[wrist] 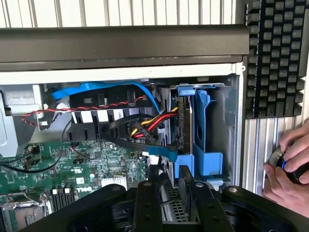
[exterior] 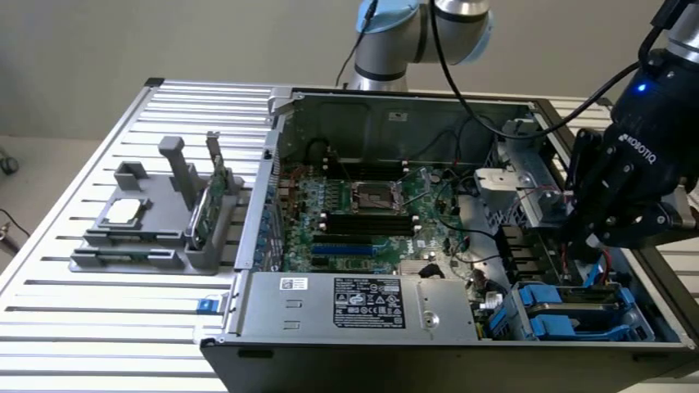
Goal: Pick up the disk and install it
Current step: 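Insert the first disk wire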
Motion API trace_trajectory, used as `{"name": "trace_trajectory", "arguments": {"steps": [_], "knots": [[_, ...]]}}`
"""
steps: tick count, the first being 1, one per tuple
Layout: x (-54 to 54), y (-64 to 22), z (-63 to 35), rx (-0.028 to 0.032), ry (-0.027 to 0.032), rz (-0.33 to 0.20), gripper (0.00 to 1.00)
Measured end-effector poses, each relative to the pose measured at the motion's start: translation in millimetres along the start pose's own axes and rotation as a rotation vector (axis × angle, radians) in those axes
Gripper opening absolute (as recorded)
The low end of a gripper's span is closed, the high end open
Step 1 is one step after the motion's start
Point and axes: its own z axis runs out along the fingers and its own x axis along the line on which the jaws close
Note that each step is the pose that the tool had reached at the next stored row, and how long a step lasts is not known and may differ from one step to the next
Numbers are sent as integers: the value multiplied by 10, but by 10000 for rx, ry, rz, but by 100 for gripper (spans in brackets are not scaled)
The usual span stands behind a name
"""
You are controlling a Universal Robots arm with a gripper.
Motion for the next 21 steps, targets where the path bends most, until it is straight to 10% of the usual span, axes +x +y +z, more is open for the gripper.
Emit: {"name": "trace_trajectory", "arguments": {"steps": [21], "knots": [[17, 118, 38, 10, -83, 9, 31]]}}
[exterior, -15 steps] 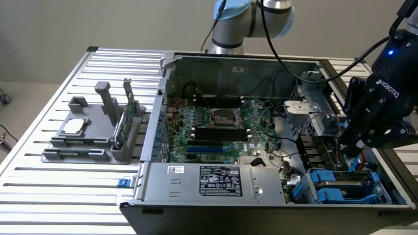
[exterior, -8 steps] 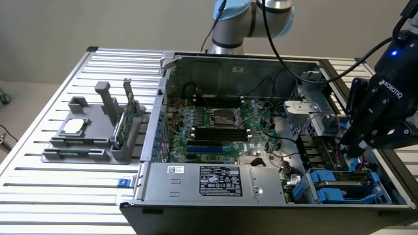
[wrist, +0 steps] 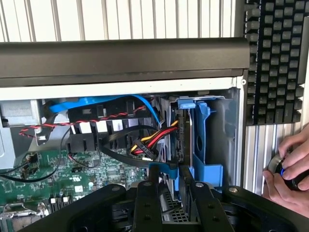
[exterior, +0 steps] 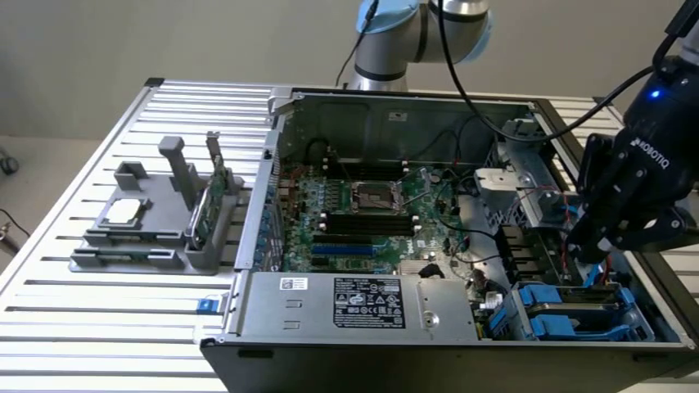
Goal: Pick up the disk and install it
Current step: 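Insert the first disk wire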
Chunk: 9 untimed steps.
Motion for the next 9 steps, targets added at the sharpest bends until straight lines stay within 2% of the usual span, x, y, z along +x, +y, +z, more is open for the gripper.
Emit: {"name": "trace_trajectory", "arguments": {"steps": [3, 4, 5, 6, 9], "knots": [[2, 0, 7, -1, -9, 1, 29], [3, 1, 9, -1, -10, 1, 22], [3, 1, 10, -1, -12, 1, 22], [4, 1, 12, -1, -13, 1, 16], [4, 1, 13, -1, -15, 1, 16]]}}
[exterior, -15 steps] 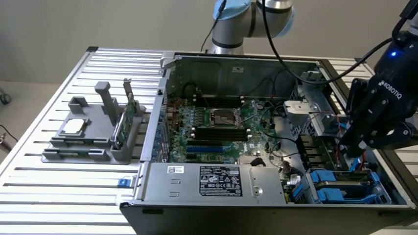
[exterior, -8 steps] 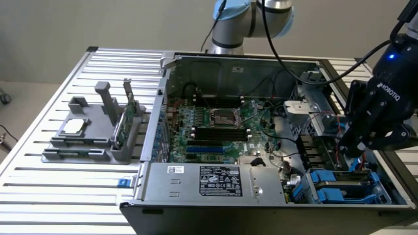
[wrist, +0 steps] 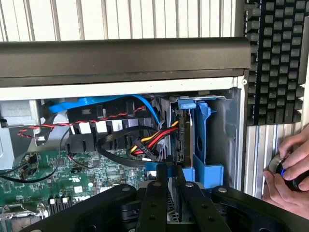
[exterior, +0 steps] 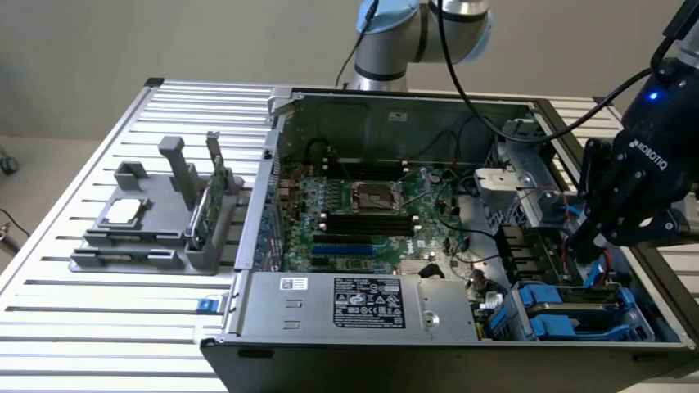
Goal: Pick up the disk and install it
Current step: 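Insert the first disk wire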
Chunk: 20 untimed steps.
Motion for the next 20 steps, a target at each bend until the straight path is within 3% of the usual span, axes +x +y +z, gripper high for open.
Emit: {"name": "trace_trajectory", "arguments": {"steps": [12, 16, 20], "knots": [[-54, -27, 10, -3, 10, -31, 16], [-108, -22, 25, 1, 101, -56, 16], [-153, -16, 50, 5, 232, -93, 16]]}}
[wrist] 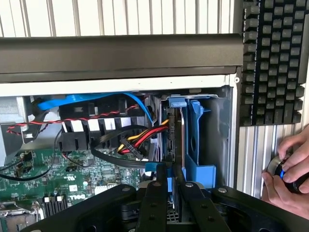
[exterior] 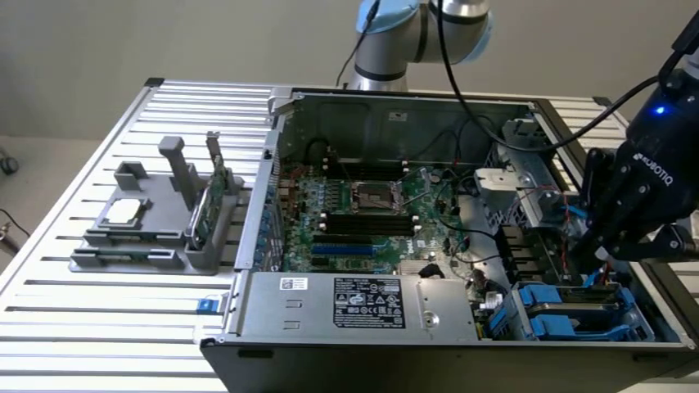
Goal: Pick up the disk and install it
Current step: 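Insert the first disk wire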
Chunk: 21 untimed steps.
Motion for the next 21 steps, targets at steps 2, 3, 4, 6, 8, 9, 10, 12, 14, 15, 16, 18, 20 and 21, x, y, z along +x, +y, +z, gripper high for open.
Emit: {"name": "trace_trajectory", "arguments": {"steps": [2, 3, 4, 6, 8, 9, 10, 12, 14, 15, 16, 18, 20, 21], "knots": [[-18, 3, 20, 3, 92, -28, 16], [-25, 4, 32, 4, 127, -46, 16], [-31, 5, 44, 3, 158, -63, 16], [-44, 8, 68, 3, 214, -97, 16], [-55, 11, 90, 3, 264, -131, 16], [-60, 12, 101, 3, 293, -146, 16], [-65, 13, 111, 2, 321, -160, 16], [-77, 15, 131, 1, 379, -186, 16], [-90, 18, 150, -1, 443, -211, 16], [-94, 19, 159, -2, 467, -222, 16], [-98, 20, 167, -3, 491, -233, 16], [-106, 22, 182, -4, 528, -251, 16], [-113, 27, 189, -3, 565, -265, 16], [-115, 32, 191, -3, 583, -272, 16]]}}
